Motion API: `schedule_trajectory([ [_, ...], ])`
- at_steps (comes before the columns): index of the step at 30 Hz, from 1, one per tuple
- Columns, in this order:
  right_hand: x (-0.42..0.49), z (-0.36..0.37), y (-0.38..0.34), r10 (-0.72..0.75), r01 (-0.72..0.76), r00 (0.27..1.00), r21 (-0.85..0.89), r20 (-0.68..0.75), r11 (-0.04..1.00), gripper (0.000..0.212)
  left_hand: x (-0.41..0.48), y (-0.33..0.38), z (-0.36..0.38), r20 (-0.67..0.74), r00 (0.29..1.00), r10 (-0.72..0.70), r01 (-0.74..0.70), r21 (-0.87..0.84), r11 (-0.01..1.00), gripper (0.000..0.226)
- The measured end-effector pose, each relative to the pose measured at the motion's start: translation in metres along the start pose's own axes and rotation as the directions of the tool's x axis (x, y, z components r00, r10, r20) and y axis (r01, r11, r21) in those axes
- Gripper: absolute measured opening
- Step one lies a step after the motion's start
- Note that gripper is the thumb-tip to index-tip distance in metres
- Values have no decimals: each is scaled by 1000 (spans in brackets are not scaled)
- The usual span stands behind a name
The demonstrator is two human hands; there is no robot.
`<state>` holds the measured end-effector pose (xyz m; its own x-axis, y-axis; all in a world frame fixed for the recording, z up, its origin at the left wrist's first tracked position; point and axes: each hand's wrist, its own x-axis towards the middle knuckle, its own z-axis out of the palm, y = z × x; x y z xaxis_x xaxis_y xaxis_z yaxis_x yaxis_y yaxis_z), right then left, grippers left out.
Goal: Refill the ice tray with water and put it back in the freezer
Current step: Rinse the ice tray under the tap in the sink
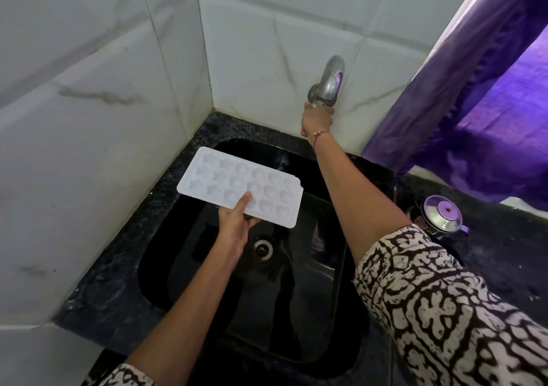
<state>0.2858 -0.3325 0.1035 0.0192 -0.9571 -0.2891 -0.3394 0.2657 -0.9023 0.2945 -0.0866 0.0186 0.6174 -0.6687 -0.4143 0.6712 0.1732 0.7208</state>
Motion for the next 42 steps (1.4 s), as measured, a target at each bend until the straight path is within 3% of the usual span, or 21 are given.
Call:
schedule_trajectory([
  [6,-2,-16,10,-145,155,987,-171,69,973,69,2,2,1,12,1000,-4,4,-2,1000,44],
  [10,2,-17,5,-134,155,986,-230,103,961,68,4,4,6,6,1000,-3,3,-2,1000,45],
  [19,2,-11,0,-55,75,993,-193,107,978,68,1,6,12,-14,1000,-11,10,-25,1000,52],
  [26,1,-13,4,-114,138,988,-280,102,950,66,1,6,13,-14,1000,-3,3,-19,1000,52],
  [30,-8,-25,14,-117,146,980,-183,163,972,70,4,4,13,-12,1000,-17,17,-35,999,50],
  [34,-38,-49,50,-184,192,981,-186,59,964,54,10,-1,15,-27,999,-26,24,-52,998,53],
  [37,-67,-68,90,-327,317,945,-298,18,900,31,14,-3,19,-26,999,-37,35,-68,997,54],
  [42,-99,-80,122,-525,497,843,-534,113,684,44,18,-6,30,-6,999,-39,39,-70,997,53],
])
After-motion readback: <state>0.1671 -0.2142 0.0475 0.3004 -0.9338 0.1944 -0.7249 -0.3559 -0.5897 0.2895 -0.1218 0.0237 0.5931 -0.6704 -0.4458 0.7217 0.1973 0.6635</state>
